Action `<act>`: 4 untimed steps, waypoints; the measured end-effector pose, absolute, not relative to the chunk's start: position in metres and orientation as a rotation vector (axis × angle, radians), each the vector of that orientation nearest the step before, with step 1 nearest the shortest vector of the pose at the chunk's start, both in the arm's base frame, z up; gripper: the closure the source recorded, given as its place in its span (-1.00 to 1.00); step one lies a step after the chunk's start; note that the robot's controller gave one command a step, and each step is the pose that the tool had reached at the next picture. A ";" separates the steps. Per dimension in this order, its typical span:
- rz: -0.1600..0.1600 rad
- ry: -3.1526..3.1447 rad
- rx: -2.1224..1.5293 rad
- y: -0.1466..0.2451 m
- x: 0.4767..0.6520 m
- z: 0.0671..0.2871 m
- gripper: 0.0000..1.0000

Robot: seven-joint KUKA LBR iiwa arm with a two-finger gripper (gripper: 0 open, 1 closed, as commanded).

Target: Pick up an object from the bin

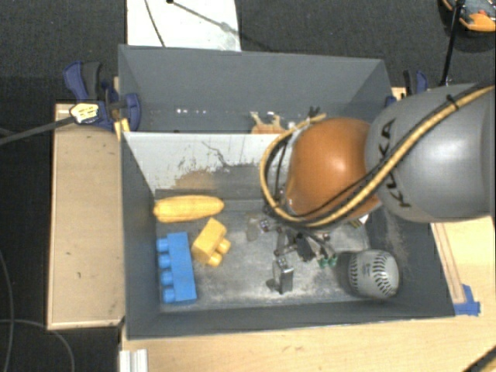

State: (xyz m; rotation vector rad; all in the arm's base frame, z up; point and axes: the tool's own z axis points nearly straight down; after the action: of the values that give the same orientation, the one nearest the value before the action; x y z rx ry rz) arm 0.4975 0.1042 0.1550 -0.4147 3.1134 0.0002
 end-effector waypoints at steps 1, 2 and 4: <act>0.002 3.112 -0.406 0.116 0.498 0.146 -1.00; 0.001 3.141 0.053 0.086 0.505 0.142 -1.00; 0.002 3.084 -0.573 0.130 0.542 0.139 -1.00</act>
Offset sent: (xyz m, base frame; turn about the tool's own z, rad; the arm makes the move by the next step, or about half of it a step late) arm 0.0198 -0.0760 -0.0198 -0.0830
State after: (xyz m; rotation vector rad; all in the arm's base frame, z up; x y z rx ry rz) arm 0.5421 0.1296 0.1391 -0.5729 3.0844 0.0019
